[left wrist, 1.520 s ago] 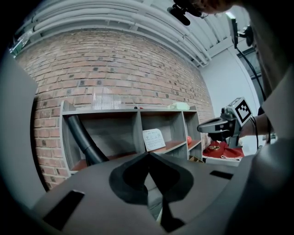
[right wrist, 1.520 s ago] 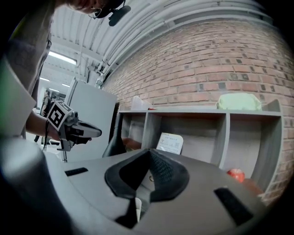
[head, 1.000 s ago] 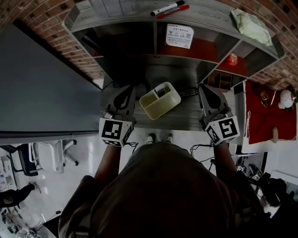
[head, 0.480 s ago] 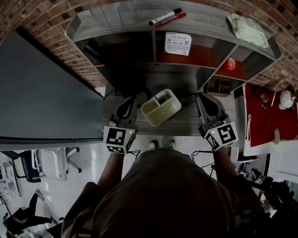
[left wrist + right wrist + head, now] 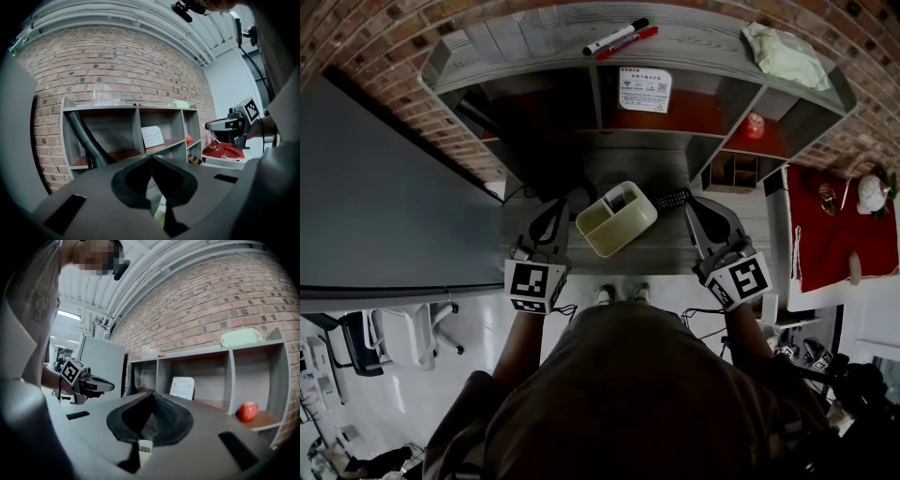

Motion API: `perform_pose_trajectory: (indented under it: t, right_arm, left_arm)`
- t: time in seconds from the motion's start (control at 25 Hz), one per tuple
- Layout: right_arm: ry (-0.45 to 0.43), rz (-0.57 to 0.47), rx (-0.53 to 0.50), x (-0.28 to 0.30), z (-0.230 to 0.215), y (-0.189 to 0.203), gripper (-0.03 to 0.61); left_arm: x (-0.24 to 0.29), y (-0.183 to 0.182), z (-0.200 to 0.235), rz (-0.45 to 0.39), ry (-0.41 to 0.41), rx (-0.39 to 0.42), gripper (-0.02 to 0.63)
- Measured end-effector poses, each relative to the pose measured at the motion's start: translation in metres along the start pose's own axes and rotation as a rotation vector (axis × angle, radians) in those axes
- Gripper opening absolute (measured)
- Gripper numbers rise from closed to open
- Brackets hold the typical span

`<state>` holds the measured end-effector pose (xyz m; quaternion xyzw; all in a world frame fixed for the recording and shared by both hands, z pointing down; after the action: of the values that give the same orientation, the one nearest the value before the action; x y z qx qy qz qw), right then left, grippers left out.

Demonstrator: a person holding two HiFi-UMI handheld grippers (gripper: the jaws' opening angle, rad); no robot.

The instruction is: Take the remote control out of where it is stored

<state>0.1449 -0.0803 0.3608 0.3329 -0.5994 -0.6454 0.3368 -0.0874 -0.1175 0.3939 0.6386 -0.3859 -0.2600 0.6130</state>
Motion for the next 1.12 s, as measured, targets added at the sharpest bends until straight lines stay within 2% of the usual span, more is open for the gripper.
perform_pose_trajectory:
  t: [0.24, 0.44, 0.64, 0.72, 1.12]
  right_arm:
    - [-0.037, 0.021, -0.022, 0.003, 0.002, 0.005, 0.012]
    - [-0.098, 0.059, -0.074, 0.011, 0.004, 0.013, 0.012]
    - [-0.165, 0.028, 0.028, 0.022, 0.005, 0.007, 0.012]
    - [-0.185, 0.037, 0.003, 0.034, 0.003, 0.004, 0.012]
    - [-0.284, 0.203, -0.091, 0.080, -0.003, 0.027, 0.015]
  left_arm:
    - [-0.001, 0.001, -0.001, 0.001, -0.007, -0.007, 0.011]
    - [-0.008, 0.000, -0.001, 0.004, -0.020, 0.026, 0.011]
    - [-0.017, 0.011, -0.001, 0.028, -0.033, 0.005, 0.011]
    - [-0.017, 0.011, 0.003, 0.030, -0.040, 0.000, 0.011]
    - [-0.016, 0.018, 0.007, 0.031, -0.068, -0.037, 0.011]
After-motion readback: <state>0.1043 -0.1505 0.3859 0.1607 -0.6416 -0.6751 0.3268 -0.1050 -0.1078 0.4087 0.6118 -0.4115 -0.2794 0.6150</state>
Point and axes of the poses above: the fingertips, and each gripper's own axes: x forward along the fingers, z to its left, y out of its underside, the point moved 2 cm from there along -x, backward along the fingers, and after that the axes turned 2 degrees about -z, right-handed, at the moved point
